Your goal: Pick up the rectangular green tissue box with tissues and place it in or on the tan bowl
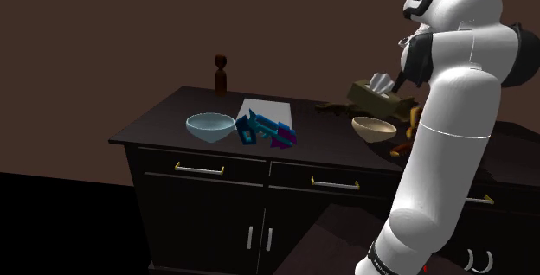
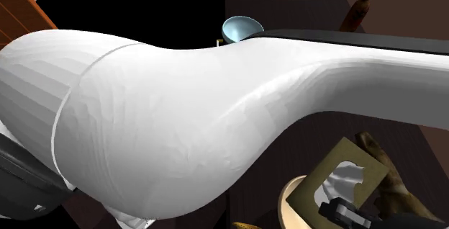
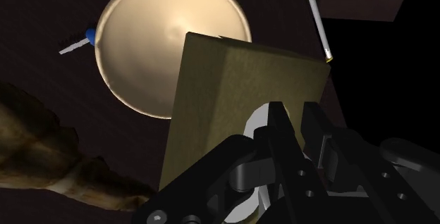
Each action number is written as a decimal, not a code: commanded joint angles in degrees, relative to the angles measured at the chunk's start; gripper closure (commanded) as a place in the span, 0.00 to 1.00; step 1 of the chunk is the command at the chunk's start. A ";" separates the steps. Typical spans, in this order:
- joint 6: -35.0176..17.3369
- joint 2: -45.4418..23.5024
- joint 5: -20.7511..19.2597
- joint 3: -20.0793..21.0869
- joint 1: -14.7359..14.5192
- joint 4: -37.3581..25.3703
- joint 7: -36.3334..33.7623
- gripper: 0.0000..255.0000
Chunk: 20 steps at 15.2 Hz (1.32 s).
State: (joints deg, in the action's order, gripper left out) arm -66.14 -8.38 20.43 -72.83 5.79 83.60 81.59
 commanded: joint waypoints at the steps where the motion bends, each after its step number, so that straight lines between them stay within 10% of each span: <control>1: -2.14 1.54 -1.34 -0.26 -1.61 2.49 -0.52 1.00; 16: -9.78 5.92 -4.97 -0.16 -5.15 10.91 -2.04 1.00; 17: -9.78 5.91 -4.96 -0.16 -5.15 10.91 -2.03 0.00; 20: -9.77 5.89 -4.94 -0.16 -5.14 10.90 -2.02 0.00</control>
State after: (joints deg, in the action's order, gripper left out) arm -75.91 -2.49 15.49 -72.99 0.65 94.50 79.57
